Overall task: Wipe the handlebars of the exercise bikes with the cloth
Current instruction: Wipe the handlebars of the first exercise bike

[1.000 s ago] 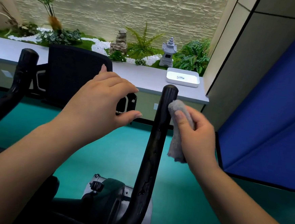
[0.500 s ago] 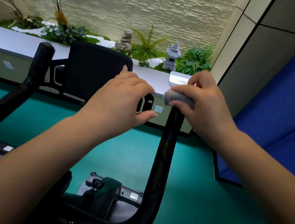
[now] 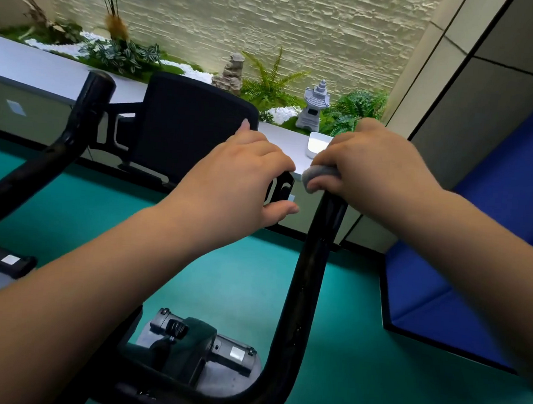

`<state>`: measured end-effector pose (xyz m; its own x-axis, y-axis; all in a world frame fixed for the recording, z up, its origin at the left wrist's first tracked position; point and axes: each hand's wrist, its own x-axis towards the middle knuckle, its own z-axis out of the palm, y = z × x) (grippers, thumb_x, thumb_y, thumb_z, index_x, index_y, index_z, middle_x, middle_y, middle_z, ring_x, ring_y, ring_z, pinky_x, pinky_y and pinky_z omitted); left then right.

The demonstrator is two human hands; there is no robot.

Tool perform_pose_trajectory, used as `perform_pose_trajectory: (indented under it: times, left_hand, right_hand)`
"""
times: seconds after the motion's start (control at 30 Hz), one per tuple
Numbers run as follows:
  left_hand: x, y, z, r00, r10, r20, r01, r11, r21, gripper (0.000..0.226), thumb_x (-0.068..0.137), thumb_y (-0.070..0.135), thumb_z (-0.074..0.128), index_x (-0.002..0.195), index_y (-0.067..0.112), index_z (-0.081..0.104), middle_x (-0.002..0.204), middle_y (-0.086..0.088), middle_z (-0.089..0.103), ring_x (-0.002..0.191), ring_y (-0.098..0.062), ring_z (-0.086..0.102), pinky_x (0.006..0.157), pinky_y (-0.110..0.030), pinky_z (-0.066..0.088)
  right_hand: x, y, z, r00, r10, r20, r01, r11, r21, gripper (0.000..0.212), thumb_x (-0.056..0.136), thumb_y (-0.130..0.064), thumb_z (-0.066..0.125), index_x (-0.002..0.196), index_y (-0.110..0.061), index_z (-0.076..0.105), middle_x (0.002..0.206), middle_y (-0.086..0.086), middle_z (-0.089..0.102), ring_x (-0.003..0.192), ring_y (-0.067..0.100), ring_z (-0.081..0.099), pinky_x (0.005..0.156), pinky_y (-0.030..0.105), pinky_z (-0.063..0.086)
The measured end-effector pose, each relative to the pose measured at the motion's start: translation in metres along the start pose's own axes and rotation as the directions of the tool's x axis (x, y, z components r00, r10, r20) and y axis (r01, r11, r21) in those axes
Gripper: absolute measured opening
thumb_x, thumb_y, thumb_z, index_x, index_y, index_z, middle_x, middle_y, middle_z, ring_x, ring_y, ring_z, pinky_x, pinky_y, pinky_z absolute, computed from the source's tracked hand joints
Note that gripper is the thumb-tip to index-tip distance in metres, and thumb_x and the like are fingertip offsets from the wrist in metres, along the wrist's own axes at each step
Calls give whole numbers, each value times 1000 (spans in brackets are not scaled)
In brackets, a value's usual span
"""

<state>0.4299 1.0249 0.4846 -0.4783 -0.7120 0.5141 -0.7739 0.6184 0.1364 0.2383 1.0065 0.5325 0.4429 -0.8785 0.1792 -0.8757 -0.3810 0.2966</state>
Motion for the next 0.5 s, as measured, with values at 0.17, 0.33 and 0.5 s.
perform_pose_trajectory:
  times: [0.17, 0.33, 0.5]
  left_hand:
    - [1, 1, 2, 1000, 5, -13, -5, 1000, 6, 49, 78, 49, 67, 112, 14, 65, 104, -1, 65, 108, -23, 53, 118, -39, 13]
    - [1, -1, 1, 1000, 4, -14, -4, 1000, 2, 49, 79, 49, 66, 113, 14, 64, 106, -2, 65, 110, -23, 52, 117, -36, 10]
    - [1, 0, 3, 1000, 0, -11, 0, 1000, 6, 51, 79, 52, 62, 114, 15, 64, 105, 0, 65, 110, -23, 51, 118, -38, 13]
  right_hand:
    - [-6, -32, 9, 982, -35, 187, 35, 999, 7, 33, 87, -52, 60, 105, -27, 71, 91, -4, 63, 89, 15, 26, 54, 27, 24]
    - [4, -17, 0, 995, 57, 83, -51, 996, -70, 29, 87, -53, 60, 98, -30, 73, 90, -7, 66, 88, 17, 31, 50, 28, 20]
    - [2, -16, 1, 997, 45, 56, -40, 996, -83, 29, 89, -50, 58, 98, -27, 73, 91, -6, 65, 89, 19, 32, 61, 32, 35]
